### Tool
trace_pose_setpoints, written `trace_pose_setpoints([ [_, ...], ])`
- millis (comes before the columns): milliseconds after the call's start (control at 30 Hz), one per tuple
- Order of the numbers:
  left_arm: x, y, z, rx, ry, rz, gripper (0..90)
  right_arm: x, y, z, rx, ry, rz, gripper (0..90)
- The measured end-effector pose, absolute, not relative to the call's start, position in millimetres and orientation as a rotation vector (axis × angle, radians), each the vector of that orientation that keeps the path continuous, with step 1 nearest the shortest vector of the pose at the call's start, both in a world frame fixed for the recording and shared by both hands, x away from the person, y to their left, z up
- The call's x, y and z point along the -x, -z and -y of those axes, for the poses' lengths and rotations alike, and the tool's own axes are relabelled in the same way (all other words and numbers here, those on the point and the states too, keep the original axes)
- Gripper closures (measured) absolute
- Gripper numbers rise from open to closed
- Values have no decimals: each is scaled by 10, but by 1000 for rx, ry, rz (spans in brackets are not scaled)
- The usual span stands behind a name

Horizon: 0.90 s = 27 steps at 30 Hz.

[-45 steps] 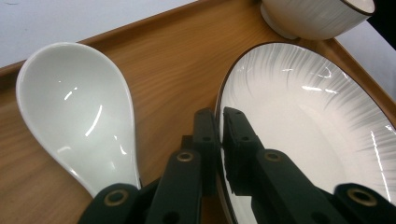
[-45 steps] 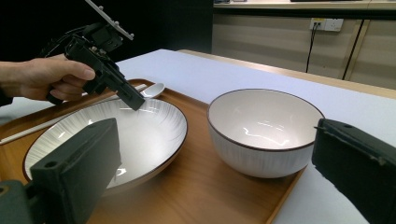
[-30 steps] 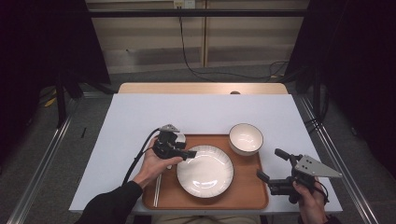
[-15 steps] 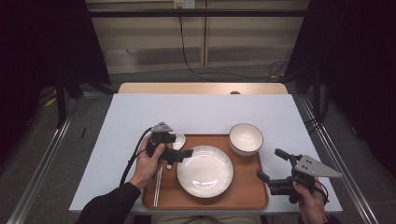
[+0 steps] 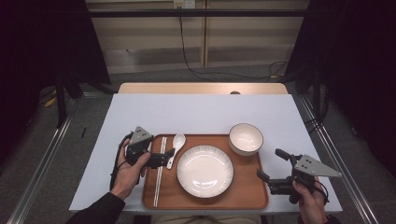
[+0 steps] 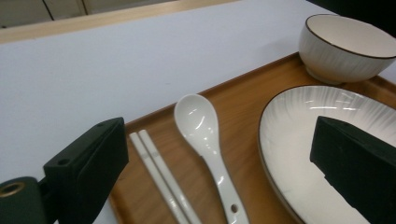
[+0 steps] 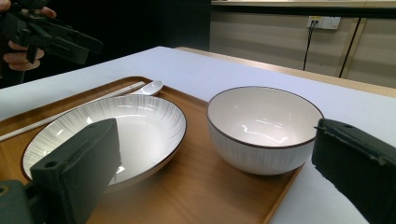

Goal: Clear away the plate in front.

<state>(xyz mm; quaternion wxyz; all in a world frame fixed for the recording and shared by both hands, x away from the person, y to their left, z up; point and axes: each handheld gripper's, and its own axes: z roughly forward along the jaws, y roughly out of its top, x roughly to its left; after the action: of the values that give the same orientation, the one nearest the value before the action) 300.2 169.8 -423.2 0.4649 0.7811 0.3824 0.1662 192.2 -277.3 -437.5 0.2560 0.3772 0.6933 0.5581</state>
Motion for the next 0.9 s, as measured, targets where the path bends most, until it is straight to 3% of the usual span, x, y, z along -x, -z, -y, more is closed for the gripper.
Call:
trace_pose_setpoints([
  [567,-2694,4304,-2003,-1818,-498,-983,24,-1930,4379,2796,-1030,-1508,-1878,9],
  [667,-2611,4324,-2003,-1862,-559,-955,20,-1937,4387,2794,-1040,-1506,-1877,9],
  [733,-2580,4364,-2031,-1871,-476,-955,20,-1939,4389,2800,-1046,-1499,-1873,9],
  [900,-2544,4370,-2117,-1873,-549,-942,17,-1935,4385,2807,-1048,-1496,-1875,9],
])
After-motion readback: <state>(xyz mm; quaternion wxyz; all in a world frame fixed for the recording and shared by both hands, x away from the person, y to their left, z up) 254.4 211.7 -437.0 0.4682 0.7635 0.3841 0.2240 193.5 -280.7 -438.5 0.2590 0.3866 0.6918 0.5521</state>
